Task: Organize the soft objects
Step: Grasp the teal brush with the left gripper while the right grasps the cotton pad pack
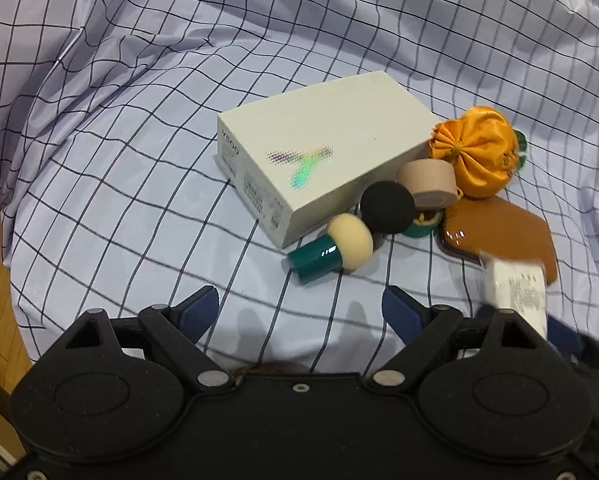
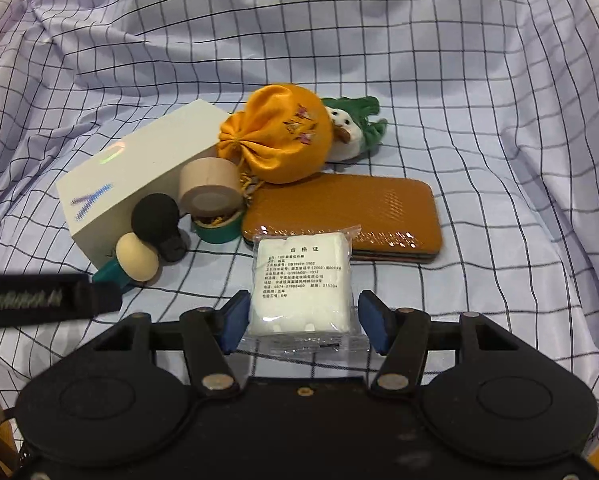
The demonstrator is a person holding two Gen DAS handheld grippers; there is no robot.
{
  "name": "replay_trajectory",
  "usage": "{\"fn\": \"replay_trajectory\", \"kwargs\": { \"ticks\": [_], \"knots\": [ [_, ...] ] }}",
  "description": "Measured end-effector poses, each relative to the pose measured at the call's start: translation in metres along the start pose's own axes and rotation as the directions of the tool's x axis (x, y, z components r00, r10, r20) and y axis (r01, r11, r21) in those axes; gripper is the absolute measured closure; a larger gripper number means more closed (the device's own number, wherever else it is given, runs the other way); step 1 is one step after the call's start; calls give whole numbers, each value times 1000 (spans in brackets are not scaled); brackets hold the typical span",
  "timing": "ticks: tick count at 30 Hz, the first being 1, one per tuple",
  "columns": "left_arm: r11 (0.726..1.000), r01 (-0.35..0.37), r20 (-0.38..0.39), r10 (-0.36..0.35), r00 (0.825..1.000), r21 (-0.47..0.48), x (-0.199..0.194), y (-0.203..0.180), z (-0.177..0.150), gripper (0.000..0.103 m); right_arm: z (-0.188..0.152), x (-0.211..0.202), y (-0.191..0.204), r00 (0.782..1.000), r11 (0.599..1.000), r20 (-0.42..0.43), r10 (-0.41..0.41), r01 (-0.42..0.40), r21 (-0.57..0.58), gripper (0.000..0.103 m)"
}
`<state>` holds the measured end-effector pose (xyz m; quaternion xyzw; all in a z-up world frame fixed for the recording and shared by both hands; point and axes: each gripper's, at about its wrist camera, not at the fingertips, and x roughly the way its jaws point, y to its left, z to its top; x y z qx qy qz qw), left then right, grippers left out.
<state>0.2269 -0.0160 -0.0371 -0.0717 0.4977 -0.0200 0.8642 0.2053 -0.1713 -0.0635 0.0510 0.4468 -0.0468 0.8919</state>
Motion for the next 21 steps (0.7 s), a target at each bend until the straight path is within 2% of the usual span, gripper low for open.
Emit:
{"fn": "replay_trajectory", "kwargs": {
  "ticks": [5,8,21],
  "knots": [
    [998,-33,24,34,999,-55,9,-6,4,18,-5,0,-9,1000,999,-5,15,-15,28,45],
    [997,-60,35,62,997,-52,14,-11,6,18,-6,1,-13,1000,999,0,14,-15,32,45],
    [993,-96,15,97,995,-66,33,-15,10,20,-8,4,-24,999,997,-10,35,-35,67,45]
  ]
}}
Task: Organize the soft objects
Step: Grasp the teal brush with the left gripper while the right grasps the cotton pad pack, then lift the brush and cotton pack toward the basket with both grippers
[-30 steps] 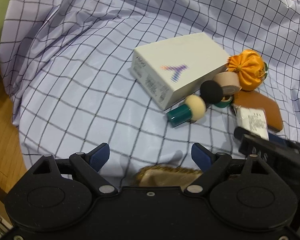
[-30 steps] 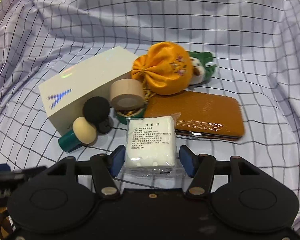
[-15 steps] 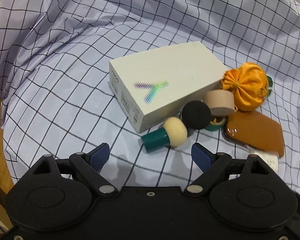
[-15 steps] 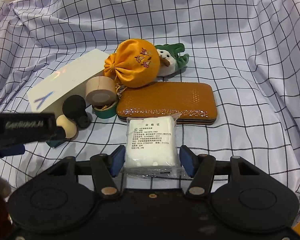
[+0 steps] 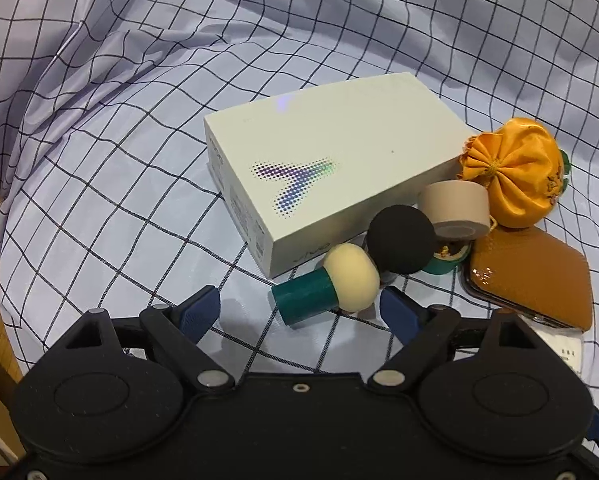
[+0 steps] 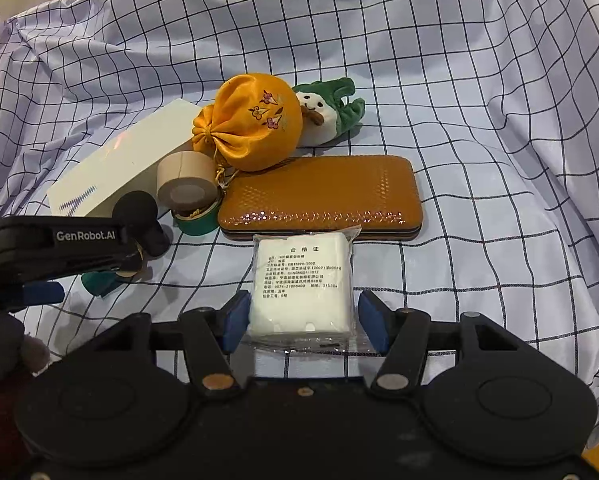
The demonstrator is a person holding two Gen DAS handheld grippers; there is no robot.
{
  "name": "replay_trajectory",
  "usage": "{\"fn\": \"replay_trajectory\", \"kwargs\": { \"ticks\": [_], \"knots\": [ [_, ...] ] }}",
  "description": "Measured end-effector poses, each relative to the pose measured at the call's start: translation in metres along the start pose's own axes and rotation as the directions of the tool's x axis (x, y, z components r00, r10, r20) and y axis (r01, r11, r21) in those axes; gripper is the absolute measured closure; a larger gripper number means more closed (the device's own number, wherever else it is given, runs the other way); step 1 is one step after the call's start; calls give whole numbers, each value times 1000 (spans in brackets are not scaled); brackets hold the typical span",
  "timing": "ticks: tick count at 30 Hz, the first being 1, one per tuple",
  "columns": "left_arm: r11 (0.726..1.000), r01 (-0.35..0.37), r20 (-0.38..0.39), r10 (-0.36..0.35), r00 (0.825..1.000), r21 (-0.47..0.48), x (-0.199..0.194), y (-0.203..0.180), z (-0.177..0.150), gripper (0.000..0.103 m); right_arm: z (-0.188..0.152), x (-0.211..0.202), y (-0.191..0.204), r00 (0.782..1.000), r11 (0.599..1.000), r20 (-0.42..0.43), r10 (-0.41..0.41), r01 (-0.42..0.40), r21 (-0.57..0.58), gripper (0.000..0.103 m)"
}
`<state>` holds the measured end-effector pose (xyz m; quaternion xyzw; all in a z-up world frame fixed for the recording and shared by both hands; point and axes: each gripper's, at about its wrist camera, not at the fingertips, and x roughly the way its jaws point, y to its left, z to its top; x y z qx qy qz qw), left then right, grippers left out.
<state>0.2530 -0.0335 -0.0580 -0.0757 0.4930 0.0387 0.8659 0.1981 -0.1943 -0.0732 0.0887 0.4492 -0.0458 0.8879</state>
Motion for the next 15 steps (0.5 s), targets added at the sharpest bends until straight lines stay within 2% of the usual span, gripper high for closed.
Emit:
{"fn": "replay_trajectory", "kwargs": {
  "ticks": [7,8,10,11,15],
  "knots": [
    [1000,4,4,-4,1000,-15,1,0,3,21,-1,1,2,1000,1000,-4,1,-1,-6,45],
    [1000,9,2,-9,1000,-16,1,0,3,24,-2,1,2,1000,1000,-5,0,0,-8,45],
    [998,55,1,-55,998,-14,0,2,2,43,-2,1,2,1000,1000,-8,-1,1,-9,45],
    [997,81,1,-81,997,-13,-1,2,2,47,-3,1,2,1000,1000,-9,-1,1,-11,45],
    [996,85,9,-85,996,14,-3,0,-1,49,-4,0,3,1000,1000,-11,-6,6,-12,45]
  ]
}}
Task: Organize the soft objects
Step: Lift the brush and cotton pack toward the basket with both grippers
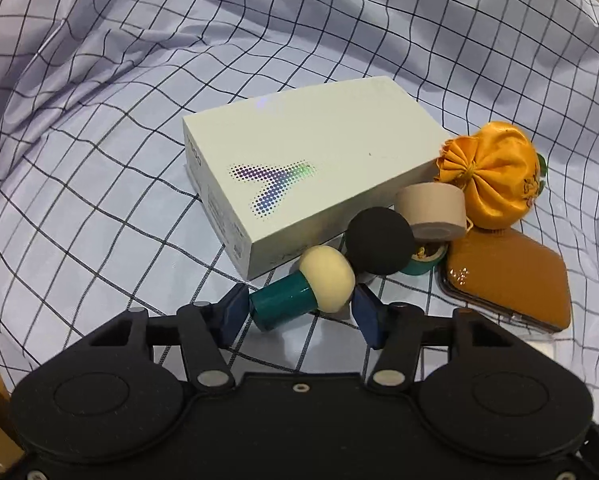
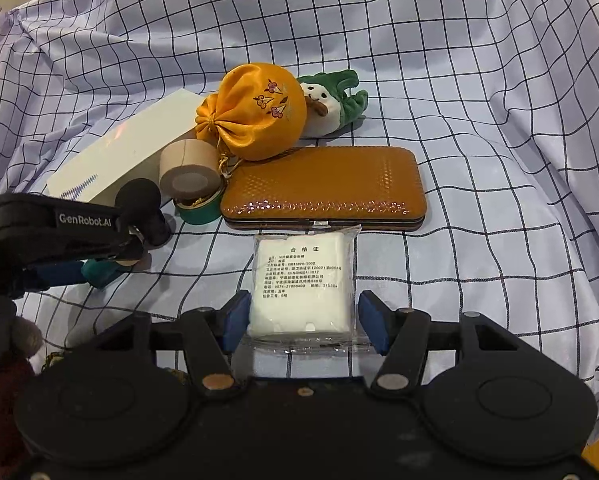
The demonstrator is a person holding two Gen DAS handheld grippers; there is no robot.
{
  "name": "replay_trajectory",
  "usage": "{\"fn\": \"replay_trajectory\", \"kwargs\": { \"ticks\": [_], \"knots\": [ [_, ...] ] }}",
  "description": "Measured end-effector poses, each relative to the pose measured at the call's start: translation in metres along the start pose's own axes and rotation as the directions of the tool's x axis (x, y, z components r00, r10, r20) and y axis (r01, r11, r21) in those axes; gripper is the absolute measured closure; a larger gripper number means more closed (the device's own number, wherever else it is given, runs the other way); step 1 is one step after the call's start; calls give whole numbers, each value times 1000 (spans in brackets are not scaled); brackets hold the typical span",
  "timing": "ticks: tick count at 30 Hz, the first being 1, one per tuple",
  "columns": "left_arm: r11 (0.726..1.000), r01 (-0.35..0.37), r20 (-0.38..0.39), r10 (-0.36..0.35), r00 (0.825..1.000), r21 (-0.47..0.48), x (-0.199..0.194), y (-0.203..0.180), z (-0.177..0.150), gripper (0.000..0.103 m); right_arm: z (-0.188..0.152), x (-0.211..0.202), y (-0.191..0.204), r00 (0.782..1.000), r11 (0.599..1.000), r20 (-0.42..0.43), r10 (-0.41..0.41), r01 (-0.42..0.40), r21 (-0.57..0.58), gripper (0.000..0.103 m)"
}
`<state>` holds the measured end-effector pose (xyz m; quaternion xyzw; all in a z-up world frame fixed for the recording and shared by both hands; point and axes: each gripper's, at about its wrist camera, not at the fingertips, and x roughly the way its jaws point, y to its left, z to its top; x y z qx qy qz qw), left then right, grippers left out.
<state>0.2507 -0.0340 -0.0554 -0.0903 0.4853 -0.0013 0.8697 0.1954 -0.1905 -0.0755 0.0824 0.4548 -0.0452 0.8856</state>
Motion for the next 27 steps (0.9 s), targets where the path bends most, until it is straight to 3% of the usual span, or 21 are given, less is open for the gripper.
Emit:
{"fn": "replay_trajectory", "kwargs": {
  "ticks": [14,27],
  "knots": [
    [996,39,3,-40,999,86,-32,15,-24,50,-3,-22,0,1000,1000,29,-5,5,6,45],
    [987,88,59,-97,994,137,-96,30,-59,50,-28,-91,10,992,1000,121,24,-22,-16,45]
  ]
}}
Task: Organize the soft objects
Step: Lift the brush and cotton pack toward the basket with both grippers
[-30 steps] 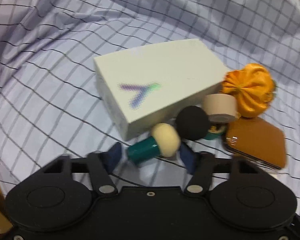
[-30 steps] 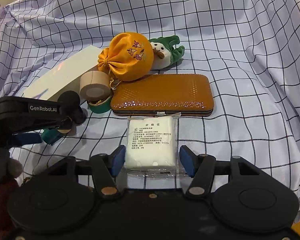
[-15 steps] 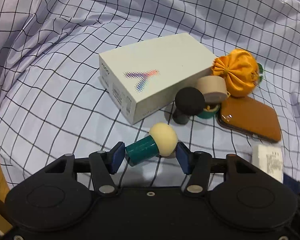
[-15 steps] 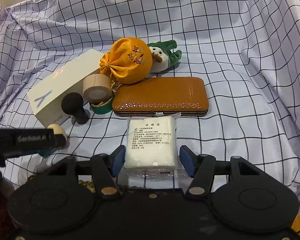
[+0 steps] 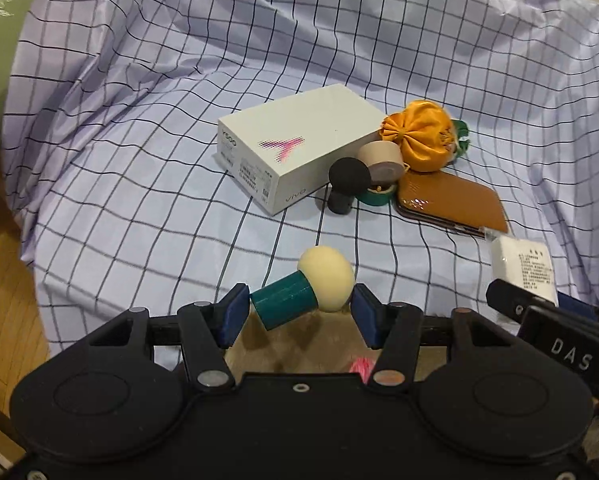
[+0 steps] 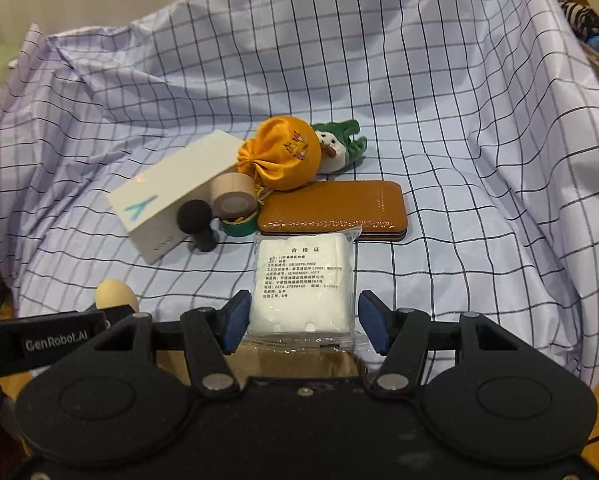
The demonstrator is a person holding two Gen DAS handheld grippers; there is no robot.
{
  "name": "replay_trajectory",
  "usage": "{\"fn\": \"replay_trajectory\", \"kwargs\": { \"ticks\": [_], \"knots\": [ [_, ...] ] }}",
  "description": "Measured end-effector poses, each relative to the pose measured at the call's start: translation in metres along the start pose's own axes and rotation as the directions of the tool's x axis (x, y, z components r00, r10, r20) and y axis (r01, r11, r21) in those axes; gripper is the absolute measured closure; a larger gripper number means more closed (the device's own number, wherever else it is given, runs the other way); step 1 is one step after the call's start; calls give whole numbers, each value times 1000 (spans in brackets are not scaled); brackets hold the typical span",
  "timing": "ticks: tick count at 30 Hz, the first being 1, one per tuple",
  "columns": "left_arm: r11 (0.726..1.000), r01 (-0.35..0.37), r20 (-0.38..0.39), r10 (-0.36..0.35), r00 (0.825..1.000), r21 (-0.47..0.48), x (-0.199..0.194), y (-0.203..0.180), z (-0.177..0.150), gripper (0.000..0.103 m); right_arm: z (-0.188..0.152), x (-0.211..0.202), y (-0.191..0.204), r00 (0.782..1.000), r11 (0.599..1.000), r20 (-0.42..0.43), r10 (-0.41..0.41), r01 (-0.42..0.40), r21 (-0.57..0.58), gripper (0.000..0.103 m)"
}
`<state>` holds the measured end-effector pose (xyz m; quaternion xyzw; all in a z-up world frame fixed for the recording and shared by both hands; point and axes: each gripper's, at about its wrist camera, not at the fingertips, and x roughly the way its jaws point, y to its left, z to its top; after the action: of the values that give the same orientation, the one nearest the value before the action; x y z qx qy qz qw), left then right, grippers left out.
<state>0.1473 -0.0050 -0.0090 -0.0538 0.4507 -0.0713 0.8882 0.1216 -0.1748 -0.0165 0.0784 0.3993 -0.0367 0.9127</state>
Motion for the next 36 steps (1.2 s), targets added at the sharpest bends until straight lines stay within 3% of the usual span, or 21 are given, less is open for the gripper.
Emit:
{"fn": "replay_trajectory", "kwargs": {
  "ticks": [10,26,36],
  "knots": [
    [1000,20,39,-21,999,12,-45,3,-39,50,-33,-60,1,998,999,50,46,-47,13,45],
    [999,33,106,-36,994,26,-93,-5,-86,49,-83,-123,-9,989,990,105,108,-116,78,45],
    [1000,27,52,-27,998,-8,-82,4,-93,49,-91,-114,-10,996,992,34,87,-90,88,45]
  ]
}}
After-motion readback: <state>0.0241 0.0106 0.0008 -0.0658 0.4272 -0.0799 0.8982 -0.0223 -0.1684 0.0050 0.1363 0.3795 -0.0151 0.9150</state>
